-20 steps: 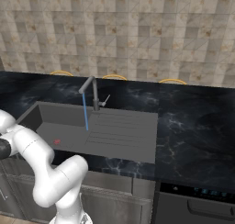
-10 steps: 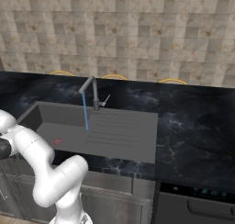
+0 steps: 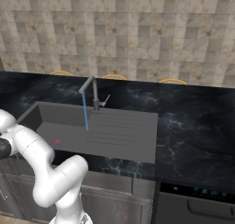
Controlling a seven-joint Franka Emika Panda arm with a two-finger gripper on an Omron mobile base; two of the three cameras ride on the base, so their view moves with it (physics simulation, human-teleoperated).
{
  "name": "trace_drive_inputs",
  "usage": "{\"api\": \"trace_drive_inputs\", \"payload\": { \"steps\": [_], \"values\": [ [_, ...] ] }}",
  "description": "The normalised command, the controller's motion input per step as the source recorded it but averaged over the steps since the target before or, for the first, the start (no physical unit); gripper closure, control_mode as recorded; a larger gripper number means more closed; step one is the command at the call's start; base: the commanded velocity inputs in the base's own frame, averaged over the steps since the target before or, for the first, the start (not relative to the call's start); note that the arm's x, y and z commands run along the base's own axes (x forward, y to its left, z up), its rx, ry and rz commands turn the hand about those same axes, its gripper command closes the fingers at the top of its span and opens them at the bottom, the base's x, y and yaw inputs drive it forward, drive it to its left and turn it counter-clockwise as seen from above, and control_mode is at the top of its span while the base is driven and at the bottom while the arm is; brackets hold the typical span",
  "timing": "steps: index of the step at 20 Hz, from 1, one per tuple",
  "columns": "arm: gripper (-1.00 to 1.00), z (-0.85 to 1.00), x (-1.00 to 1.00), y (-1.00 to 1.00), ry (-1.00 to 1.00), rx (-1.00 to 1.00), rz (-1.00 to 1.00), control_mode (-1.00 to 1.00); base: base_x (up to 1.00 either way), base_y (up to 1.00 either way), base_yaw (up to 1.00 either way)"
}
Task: Soak the sponge with water for a few seconds and then drop it inside the sink.
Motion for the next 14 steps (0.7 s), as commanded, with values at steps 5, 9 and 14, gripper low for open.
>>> {"api": "trace_drive_inputs", "payload": {
  "steps": [5,9,14],
  "values": [
    [1.00,0.25,0.00,-0.04,0.00,-0.04,0.05,-1.00,0.00,0.00,0.00],
    [1.00,0.61,-0.06,-0.39,0.00,0.00,0.00,-1.00,0.00,0.00,0.00],
    [1.00,0.61,-0.04,-0.20,0.00,0.04,0.00,-1.00,0.00,0.00,0.00]
  ]
}}
